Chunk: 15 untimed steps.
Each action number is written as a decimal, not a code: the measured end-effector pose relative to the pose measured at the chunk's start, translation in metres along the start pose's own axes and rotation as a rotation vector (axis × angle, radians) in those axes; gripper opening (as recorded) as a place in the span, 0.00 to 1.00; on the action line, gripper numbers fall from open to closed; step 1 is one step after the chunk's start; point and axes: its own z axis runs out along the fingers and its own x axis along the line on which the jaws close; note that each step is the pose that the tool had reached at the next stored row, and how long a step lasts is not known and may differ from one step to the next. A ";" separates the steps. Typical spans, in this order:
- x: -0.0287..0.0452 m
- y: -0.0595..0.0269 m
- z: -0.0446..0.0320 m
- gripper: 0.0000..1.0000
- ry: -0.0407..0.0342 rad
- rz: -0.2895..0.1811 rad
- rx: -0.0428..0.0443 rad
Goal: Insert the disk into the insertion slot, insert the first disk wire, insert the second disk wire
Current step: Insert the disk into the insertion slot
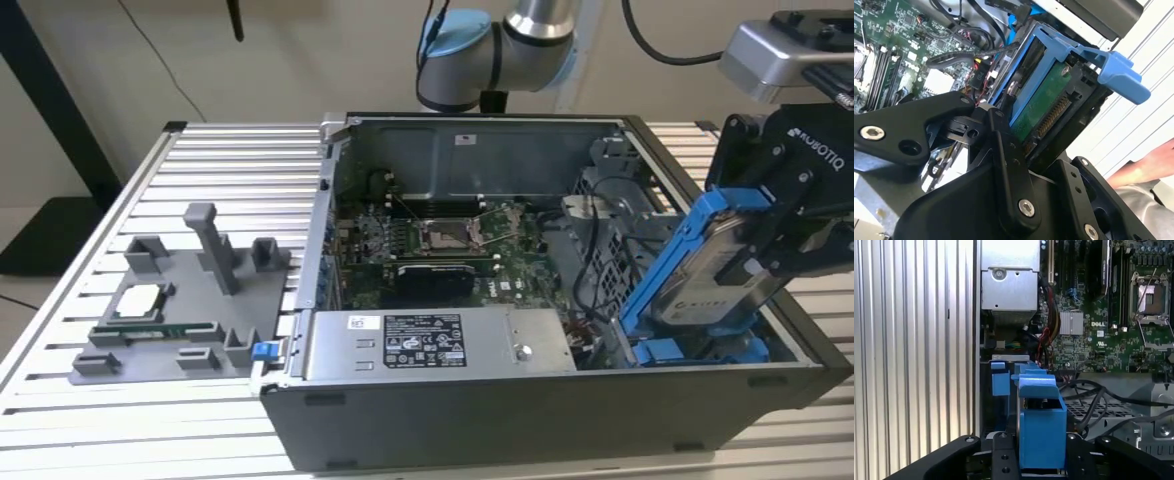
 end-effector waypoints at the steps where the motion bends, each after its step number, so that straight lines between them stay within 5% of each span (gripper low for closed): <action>1: 0.0001 0.0000 0.0007 0.00 -0.0001 0.000 0.0000; 15: 0.0011 -0.0006 0.0183 0.00 -0.0001 0.000 0.0008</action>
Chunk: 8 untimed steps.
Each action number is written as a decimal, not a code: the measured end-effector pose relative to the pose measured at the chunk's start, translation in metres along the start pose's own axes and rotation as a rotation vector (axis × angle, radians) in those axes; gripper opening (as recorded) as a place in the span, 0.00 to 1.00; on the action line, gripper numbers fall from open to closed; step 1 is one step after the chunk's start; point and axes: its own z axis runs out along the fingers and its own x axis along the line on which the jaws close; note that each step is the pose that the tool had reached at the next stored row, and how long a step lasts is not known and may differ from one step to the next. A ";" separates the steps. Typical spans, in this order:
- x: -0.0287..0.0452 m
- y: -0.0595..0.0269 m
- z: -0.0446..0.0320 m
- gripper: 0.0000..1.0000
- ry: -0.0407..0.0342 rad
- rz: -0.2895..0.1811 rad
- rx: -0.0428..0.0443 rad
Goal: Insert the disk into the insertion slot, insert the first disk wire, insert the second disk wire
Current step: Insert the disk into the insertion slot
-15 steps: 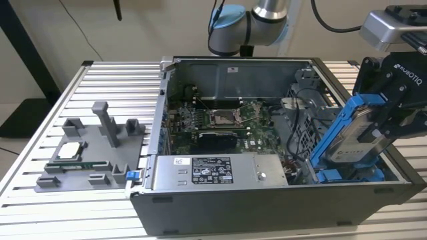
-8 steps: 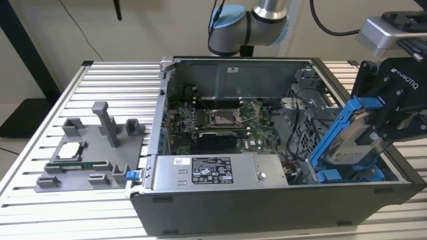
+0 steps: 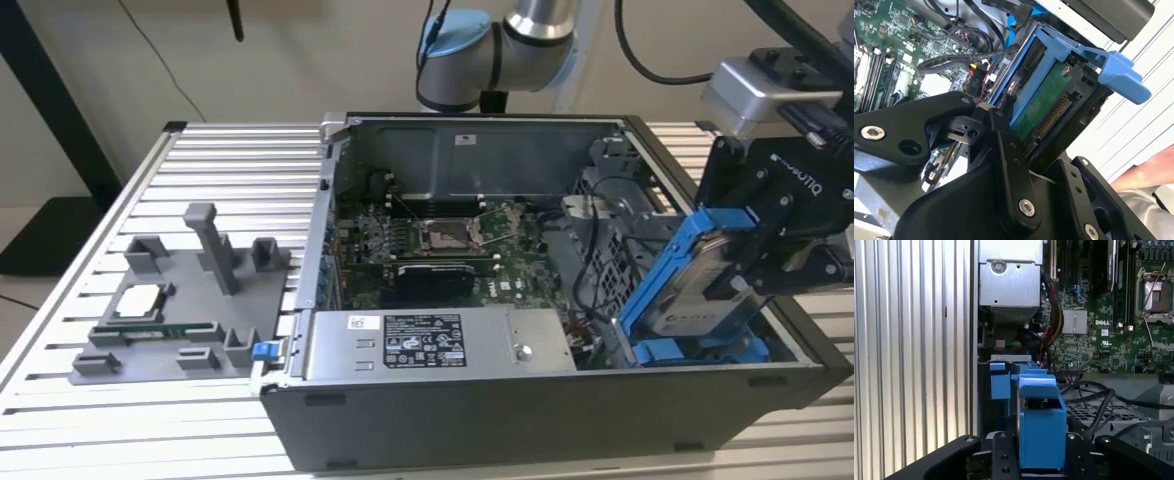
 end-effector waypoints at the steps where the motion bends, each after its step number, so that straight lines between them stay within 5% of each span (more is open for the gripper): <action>1: 0.0001 0.0000 0.0013 0.00 0.0001 0.000 0.0000; 8: 0.0004 -0.0002 0.0065 0.00 0.0001 0.000 0.0007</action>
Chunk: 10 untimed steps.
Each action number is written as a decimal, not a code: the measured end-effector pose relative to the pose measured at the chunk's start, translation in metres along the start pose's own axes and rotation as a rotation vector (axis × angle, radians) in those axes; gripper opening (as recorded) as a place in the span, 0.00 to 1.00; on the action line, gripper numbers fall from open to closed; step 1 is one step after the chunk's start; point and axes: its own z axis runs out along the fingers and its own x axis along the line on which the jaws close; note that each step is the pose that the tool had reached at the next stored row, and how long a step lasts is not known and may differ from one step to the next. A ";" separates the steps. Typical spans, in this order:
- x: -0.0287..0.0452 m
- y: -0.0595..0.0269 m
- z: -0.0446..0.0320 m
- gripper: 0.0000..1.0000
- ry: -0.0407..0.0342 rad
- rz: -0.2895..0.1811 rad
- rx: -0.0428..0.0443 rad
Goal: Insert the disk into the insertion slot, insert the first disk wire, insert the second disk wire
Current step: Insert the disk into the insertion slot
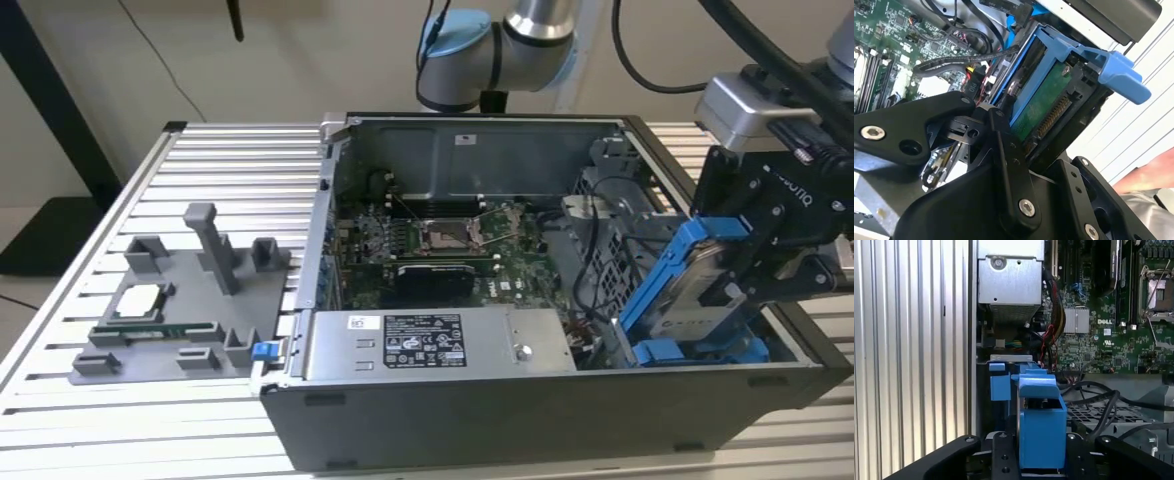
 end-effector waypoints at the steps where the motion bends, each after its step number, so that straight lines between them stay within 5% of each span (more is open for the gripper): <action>1: 0.0000 0.0000 0.0000 0.00 0.0001 0.000 0.0000; 5: 0.0000 0.0000 0.0002 0.00 -0.0001 0.000 0.0001; 6: 0.0000 0.0000 0.0002 1.00 0.0001 0.000 0.0000; 10: 0.0000 0.0000 -0.0002 1.00 -0.0002 0.000 0.0000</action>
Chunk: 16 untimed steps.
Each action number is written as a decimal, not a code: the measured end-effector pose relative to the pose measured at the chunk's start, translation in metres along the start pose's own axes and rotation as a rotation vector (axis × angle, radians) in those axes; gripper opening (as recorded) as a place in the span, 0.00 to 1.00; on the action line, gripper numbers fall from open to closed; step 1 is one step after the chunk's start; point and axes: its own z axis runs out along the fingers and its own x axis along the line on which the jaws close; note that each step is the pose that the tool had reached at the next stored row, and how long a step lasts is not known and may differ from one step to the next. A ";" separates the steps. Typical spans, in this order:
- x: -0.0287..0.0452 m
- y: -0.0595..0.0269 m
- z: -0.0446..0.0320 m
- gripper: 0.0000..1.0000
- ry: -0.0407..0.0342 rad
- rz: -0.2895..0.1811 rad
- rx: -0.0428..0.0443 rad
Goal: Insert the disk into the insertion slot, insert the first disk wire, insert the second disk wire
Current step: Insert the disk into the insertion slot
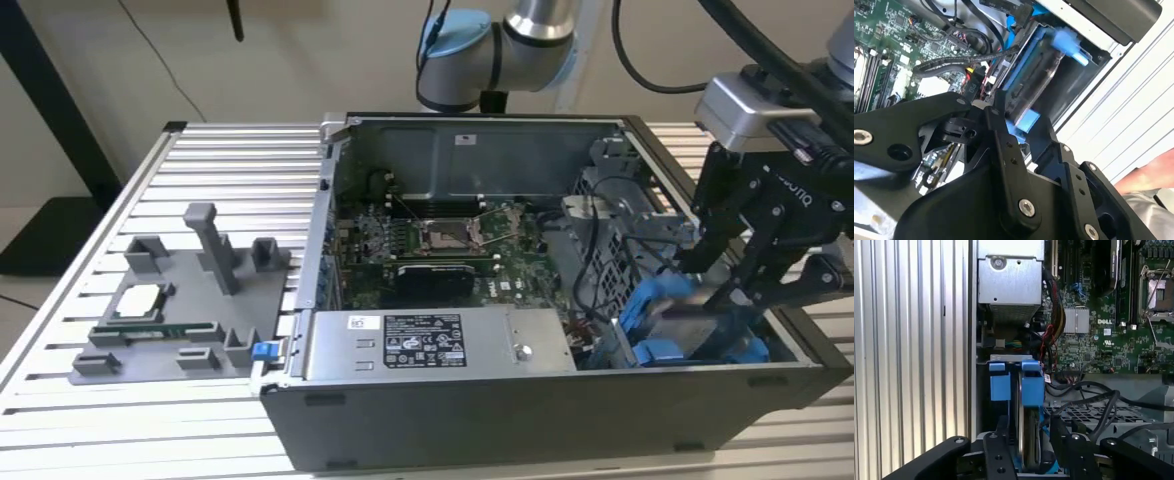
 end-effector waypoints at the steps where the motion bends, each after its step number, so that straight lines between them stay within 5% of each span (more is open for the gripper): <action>1: 0.0000 0.0000 -0.0008 1.00 -0.0001 0.000 0.0000; 10: -0.0022 0.0005 -0.0151 1.00 -0.0002 0.000 -0.0001; 16: -0.0144 0.0008 -0.0156 1.00 0.0002 0.000 0.0000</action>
